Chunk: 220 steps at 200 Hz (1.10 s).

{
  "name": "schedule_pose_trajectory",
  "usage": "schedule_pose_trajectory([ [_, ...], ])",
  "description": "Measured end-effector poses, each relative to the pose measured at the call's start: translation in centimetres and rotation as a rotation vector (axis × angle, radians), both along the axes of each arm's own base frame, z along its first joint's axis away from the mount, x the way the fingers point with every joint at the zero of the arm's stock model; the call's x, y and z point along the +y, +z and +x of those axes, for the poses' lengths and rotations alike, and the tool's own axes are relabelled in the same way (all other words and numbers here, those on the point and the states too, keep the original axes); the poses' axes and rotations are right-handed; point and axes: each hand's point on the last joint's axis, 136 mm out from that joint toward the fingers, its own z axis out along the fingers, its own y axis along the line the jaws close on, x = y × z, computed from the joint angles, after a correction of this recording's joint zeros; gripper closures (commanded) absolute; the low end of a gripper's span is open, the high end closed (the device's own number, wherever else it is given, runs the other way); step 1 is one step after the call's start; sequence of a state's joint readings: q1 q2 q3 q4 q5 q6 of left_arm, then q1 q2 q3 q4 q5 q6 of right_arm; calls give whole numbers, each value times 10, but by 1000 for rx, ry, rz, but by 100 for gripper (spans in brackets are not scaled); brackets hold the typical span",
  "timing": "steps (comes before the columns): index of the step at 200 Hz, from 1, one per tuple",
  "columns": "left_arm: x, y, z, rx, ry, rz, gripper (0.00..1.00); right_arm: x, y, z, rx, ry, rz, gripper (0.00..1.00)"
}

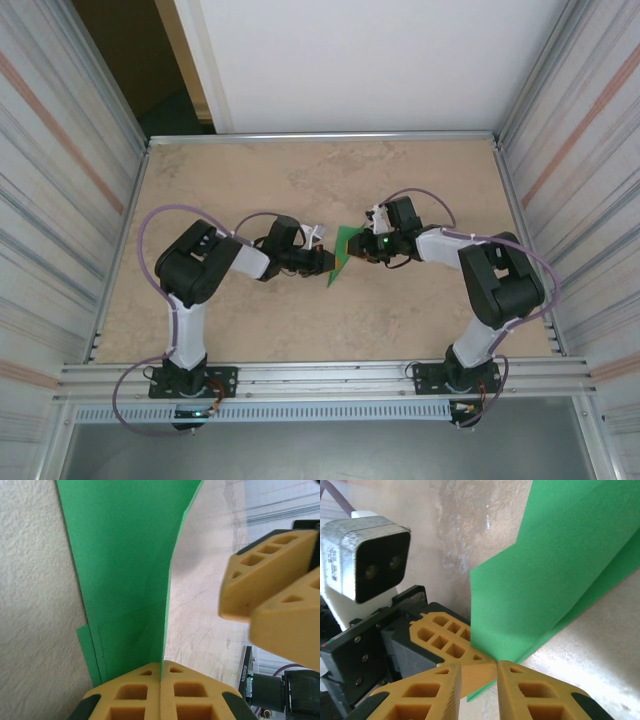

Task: Fold a paper plane with a square sheet of paper (pick it up from the middle)
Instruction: Fold the wing for the fifth time at the center of the table.

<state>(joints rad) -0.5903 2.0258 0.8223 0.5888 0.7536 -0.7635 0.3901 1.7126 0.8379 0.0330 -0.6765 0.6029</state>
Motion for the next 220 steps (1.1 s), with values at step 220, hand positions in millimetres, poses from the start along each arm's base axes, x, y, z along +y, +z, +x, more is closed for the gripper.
schedule_pose_trajectory([
  [220, -1, 4, 5, 75, 36, -7, 97, 21, -26, 25, 51, 55, 74, 80],
])
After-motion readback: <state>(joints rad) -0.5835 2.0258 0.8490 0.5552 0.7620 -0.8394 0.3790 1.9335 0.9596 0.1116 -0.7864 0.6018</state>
